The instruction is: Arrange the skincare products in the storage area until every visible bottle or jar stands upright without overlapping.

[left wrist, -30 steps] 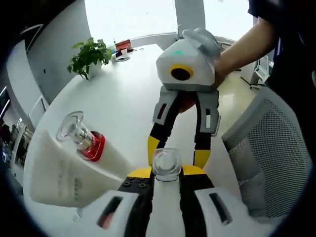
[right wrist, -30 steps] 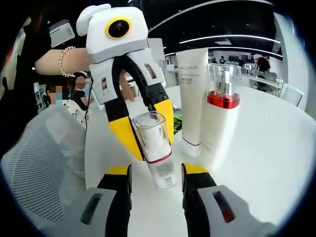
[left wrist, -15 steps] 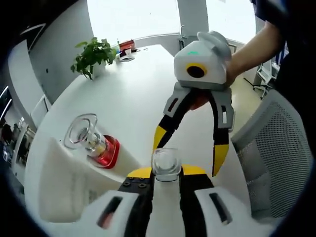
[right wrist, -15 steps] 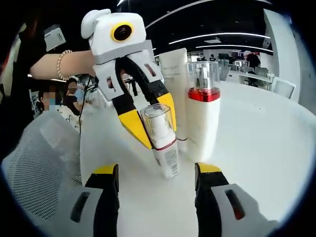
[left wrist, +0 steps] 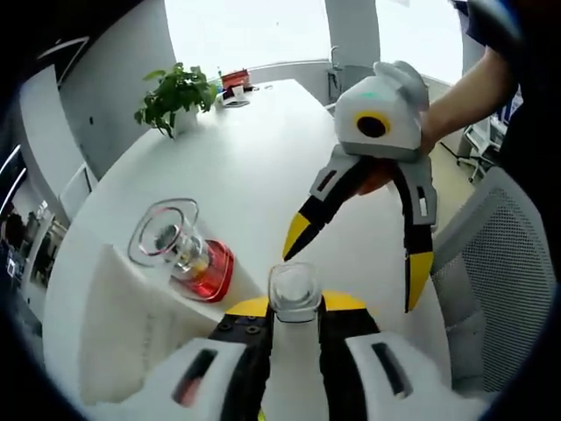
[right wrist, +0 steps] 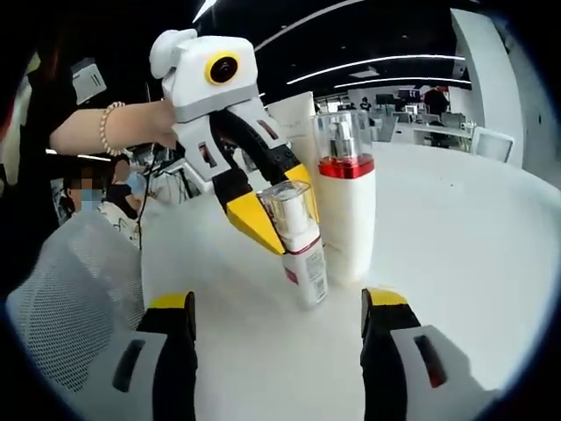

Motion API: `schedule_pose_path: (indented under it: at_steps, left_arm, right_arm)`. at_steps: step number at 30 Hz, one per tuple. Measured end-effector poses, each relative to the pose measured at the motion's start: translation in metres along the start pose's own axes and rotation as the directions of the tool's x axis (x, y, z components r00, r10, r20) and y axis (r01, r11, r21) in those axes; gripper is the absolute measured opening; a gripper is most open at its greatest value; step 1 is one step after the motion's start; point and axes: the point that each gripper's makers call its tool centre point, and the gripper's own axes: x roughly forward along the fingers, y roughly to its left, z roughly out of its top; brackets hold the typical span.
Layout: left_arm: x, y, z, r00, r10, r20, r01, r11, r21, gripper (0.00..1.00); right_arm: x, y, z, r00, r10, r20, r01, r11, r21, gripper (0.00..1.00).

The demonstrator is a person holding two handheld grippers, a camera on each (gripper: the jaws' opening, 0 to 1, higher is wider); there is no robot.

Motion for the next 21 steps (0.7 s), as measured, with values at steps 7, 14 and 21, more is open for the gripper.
schedule_pose_path:
  at_steps: [7,14,21]
  left_arm:
    - [-0.0001,-0.0001,0.0008,1.0,0.0,0.002,0.0,1.0,-0.005,0.25]
    - [-0.0025,0.0007,0.0054,1.0,0.008,0.014,-0.008,1.0,-0.009,0.26]
    - [-0.0045,0.0014,0.0044,1.0,0.013,0.014,-0.013,1.0,-0.009,0.29]
  right_arm:
    - [-0.002,-0.0027,0.0005,1.0,-0.013,0.012,0.013,1.0,0.02,0.82]
    - [-0.0021,-0.003,0.0021,1.0,-0.015,0.01,0.015,1.0,0.018,0.82]
    - [-0.0021,-0.004,0.0038,1.0,-0.015,0.012,0.015,1.0,0.016,0.83]
